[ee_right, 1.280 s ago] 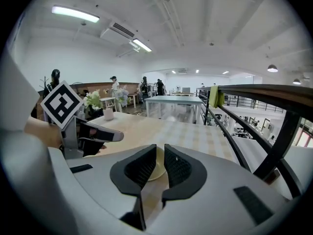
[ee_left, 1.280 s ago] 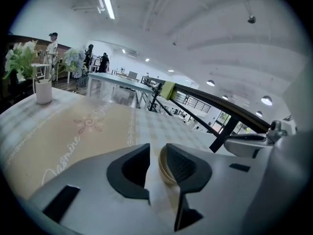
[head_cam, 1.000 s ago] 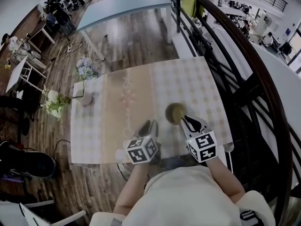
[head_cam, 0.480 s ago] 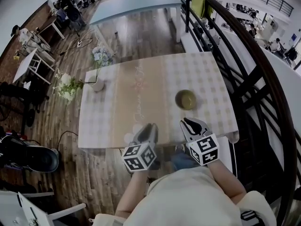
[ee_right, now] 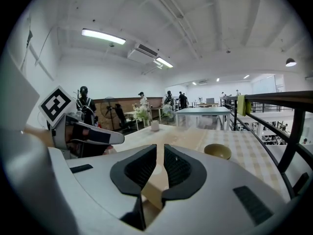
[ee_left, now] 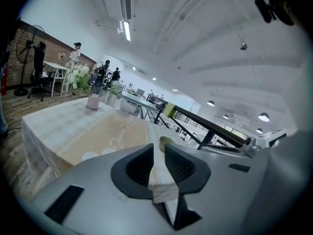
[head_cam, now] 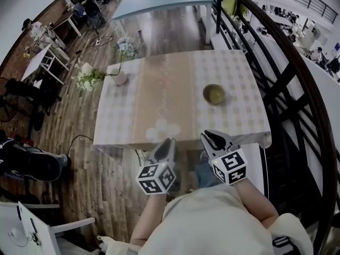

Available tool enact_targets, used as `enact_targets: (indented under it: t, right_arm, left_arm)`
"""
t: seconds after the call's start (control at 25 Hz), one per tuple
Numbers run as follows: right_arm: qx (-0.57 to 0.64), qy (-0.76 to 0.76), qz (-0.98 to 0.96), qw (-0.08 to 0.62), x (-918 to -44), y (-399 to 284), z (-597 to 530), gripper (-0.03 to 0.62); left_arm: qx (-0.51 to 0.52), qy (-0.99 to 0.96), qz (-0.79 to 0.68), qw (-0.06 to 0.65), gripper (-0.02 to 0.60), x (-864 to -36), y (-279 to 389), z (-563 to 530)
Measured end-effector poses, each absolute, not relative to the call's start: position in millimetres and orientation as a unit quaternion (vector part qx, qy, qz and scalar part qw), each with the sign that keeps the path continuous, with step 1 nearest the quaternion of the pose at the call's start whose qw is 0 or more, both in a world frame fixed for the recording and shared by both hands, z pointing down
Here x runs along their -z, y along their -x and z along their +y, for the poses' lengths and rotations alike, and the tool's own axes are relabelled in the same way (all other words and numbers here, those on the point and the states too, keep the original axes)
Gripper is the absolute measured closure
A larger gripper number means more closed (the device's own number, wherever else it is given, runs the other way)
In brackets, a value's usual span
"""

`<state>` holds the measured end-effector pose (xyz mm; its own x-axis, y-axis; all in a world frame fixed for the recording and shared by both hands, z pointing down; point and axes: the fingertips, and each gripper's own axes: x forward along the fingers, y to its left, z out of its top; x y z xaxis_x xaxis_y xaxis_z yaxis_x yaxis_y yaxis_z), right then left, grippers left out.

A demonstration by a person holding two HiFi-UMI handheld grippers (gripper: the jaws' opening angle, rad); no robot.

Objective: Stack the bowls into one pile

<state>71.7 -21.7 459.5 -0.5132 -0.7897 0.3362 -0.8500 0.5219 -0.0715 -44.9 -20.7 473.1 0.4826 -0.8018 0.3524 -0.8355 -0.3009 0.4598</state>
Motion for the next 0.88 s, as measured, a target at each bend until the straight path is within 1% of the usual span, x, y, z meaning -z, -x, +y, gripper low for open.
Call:
enact_targets:
  t: [0.4,0.88]
  right_arm:
    - [-0.112,-0.454,-0.874,0.132,-462,-45,17,0.571]
    - [-0.107,-0.461,-0.872,0.126,-461,-56,37,0.592]
  left_arm:
    - [-0.023,-0.800,-0.529,0.283,0.519,-469,70,25]
    - [-0.021,-0.802,-0.526,0.283,0.518,-469,58,47]
